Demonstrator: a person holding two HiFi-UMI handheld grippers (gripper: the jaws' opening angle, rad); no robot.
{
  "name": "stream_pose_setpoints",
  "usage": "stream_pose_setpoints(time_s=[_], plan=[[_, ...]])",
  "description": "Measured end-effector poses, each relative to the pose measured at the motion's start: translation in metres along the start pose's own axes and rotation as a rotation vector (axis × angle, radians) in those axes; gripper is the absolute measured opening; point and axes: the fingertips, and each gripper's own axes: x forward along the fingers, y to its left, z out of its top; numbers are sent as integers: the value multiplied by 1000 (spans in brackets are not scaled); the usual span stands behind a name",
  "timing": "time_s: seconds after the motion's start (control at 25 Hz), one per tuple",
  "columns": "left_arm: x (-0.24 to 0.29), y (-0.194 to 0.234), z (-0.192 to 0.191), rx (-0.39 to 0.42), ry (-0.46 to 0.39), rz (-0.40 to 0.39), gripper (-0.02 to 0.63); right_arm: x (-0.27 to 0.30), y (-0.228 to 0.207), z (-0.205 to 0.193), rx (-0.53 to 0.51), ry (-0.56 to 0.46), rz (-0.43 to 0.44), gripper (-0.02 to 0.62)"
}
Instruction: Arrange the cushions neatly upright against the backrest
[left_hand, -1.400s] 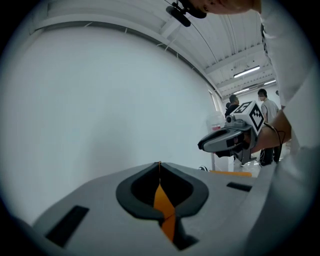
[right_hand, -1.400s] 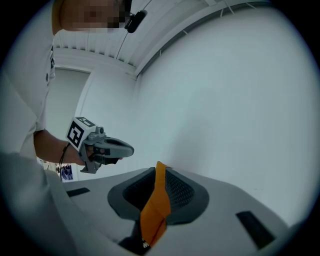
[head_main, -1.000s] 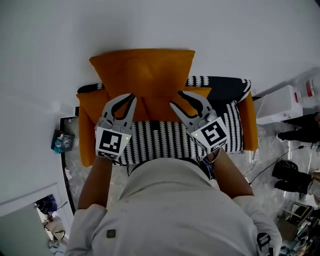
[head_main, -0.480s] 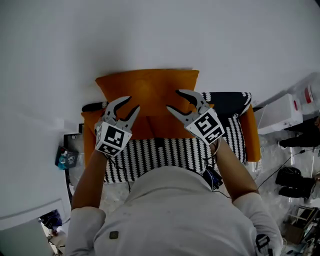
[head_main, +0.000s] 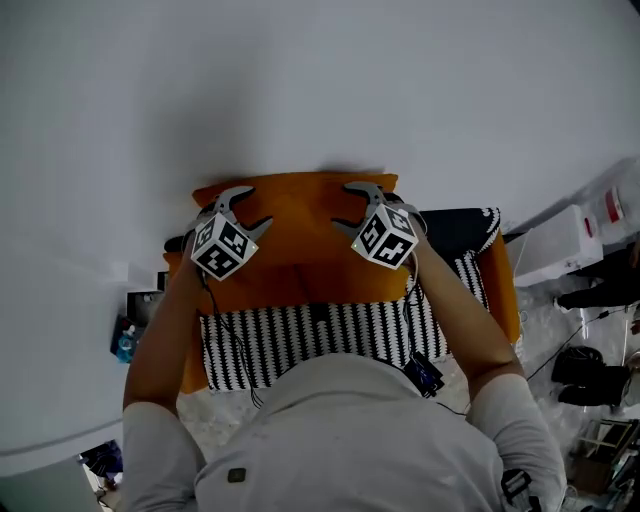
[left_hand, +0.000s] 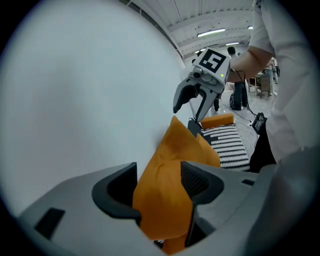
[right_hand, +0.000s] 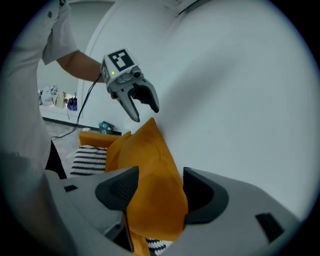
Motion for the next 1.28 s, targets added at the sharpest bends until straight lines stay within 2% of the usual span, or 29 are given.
stream_pose_setpoints(time_s=[0.12, 0.36, 0.56, 0.72, 0.84, 0.92, 1.12, 1.28], plan=[[25, 15, -22, 27, 86, -43, 286, 29, -11, -23, -48, 89, 34, 281], [59, 26, -70, 83, 230, -116, 308, 69, -30, -46, -61, 227, 106, 291], [80, 38, -96, 85, 333, -147, 314, 93, -32, -78, -114, 355, 170, 291], [92, 41, -123, 93, 435, -179, 314, 110, -25, -104, -116, 446, 200, 293], [103, 35, -135, 36, 452, -209, 312, 119, -19, -118, -109, 476, 195, 290], [106, 30, -137, 21, 447, -218, 265, 121, -14, -124, -110, 488, 186, 266], [107, 19, -136, 26, 433, -207, 118, 120, -9, -127, -148, 461, 164, 130], [96, 16, -127, 49, 418, -199, 51, 109, -8, -120, -171, 424, 142, 78]])
